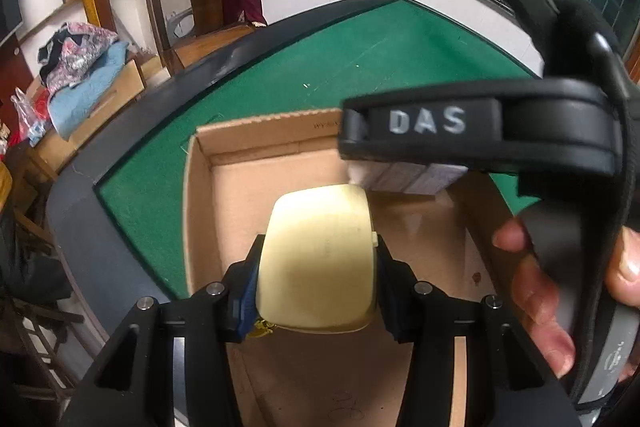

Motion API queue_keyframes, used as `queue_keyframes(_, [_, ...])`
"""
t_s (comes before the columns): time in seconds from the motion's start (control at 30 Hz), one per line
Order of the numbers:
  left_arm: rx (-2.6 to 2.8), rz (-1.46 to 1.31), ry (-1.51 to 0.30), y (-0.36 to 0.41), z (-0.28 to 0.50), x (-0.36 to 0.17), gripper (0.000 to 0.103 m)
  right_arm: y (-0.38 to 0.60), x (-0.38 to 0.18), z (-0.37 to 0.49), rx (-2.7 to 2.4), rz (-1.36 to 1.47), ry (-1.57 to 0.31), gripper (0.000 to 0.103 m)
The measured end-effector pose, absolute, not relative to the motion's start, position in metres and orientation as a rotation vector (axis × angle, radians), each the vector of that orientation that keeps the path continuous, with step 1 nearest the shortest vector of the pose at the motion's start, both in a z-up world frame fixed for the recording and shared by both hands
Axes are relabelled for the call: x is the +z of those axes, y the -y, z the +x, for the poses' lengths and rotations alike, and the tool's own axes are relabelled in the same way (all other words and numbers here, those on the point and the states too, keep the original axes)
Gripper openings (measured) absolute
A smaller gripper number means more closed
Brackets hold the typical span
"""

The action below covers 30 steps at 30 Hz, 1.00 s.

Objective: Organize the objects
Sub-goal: 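Carry both items to the cardboard tray and open both tools to release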

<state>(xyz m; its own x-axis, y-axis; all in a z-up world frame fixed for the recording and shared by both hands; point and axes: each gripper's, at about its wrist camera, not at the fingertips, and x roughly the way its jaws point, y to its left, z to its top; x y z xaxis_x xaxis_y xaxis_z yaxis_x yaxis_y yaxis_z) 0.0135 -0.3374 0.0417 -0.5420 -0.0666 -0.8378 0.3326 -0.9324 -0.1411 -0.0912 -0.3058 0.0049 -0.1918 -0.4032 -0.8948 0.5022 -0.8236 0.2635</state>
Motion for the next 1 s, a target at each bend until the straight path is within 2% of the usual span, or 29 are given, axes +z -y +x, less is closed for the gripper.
queue_keyframes(0.33, [-2.546,1.312,-0.484,0.334,0.023,0.046,0.050,0.310,-0.006,-0.094,-1.998,1.508,-0.179,0.086])
queue_keyframes(0.43, [-2.582,1.272,-0.529,0.331,0.029,0.050,0.062,0.304,-0.002,-0.091,-2.000,1.487,-0.203,0.087])
queue_keyframes(0.5, [-2.585,1.241,-0.561,0.328,0.035,0.051,0.075,0.295,0.004,-0.088,-2.002,1.468,-0.177,0.088])
queue_keyframes(0.53, [-2.590,1.222,-0.585,0.327,0.038,0.052,0.077,0.290,0.009,-0.086,-2.005,1.458,-0.180,0.088])
queue_keyframes(0.6, [-2.591,1.188,-0.620,0.325,0.043,0.054,0.078,0.280,0.020,-0.080,-2.032,1.422,-0.191,0.089])
queue_keyframes(1.0, [-2.625,1.081,-0.655,0.295,0.069,0.065,0.078,0.168,0.063,-0.024,-2.008,1.225,0.119,0.089])
